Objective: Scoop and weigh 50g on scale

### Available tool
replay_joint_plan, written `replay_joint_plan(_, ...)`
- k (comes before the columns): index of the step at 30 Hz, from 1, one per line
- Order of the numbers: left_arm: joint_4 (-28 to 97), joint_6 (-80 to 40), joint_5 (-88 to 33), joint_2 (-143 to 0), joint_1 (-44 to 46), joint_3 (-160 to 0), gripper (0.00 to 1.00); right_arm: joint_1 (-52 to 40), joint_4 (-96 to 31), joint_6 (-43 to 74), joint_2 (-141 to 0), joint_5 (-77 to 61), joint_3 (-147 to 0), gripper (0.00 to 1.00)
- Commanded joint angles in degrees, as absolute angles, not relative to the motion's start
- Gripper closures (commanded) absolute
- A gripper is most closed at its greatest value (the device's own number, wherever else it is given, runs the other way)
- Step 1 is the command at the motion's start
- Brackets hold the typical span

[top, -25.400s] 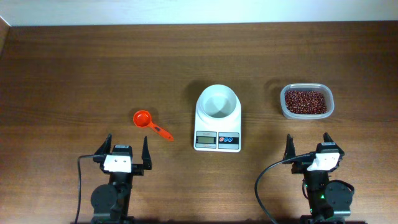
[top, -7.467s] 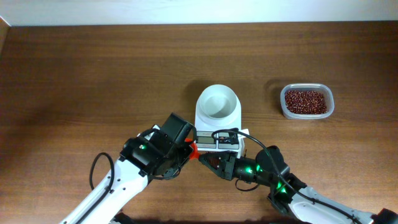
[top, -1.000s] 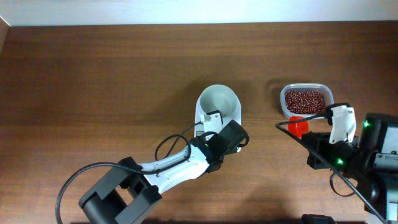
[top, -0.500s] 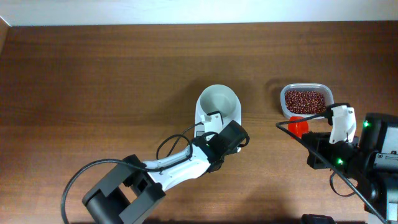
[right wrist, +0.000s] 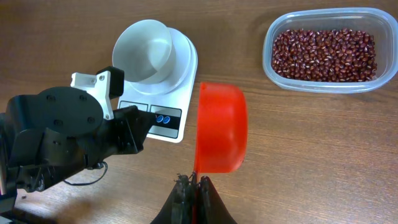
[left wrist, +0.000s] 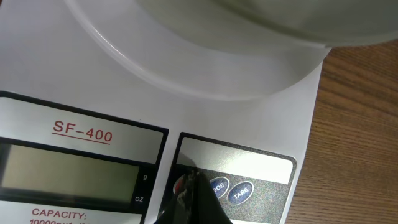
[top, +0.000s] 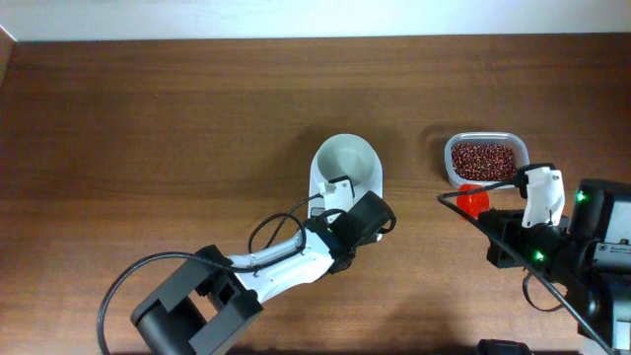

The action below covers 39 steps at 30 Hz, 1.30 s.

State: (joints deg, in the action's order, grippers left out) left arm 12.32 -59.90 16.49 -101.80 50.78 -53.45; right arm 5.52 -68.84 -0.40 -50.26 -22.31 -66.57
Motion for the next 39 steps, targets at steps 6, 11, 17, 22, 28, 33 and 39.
replay_joint_plan(6, 12.7, -61.6, 16.3, -103.9, 50.9, -53.4, 1.0, 5.3, -69.1, -0.4, -50.2, -22.0, -66.5, 0.96)
replay_joint_plan(11, 12.8, -61.7, 16.3, -104.1, 50.9, -53.4, 1.0, 5.3, -70.0, -0.4, -50.2, -22.0, -66.5, 0.96)
replay_joint_plan(17, 12.9, -61.7, 16.8, -104.1, 50.9, -53.4, 1.0, 5.3, -70.1, -0.4, -50.2, -22.0, -66.5, 0.96)
replay_joint_plan(22, 13.0, -61.7, 16.9, -104.1, 50.9, -53.4, 1.0, 5.3, -70.1, -0.4, -50.2, -22.0, -66.5, 0.96)
replay_joint_plan(28, 15.2, -61.7, 16.8, -102.3, 50.9, -53.4, 1.0, 5.3, -70.2, -0.4, -50.2, -22.0, -66.5, 0.96)
replay_joint_plan(33, 18.3, -61.7, 16.7, -99.9, 50.9, -53.4, 1.0, 5.3, -70.1, -0.4, -50.2, -22.0, -66.5, 0.96)
replay_joint_plan(39, 17.5, -60.3, 12.5, -98.2, 50.9, -53.4, 1.0, 5.3, -70.1, -0.4, -50.2, -22.0, -66.5, 0.96)
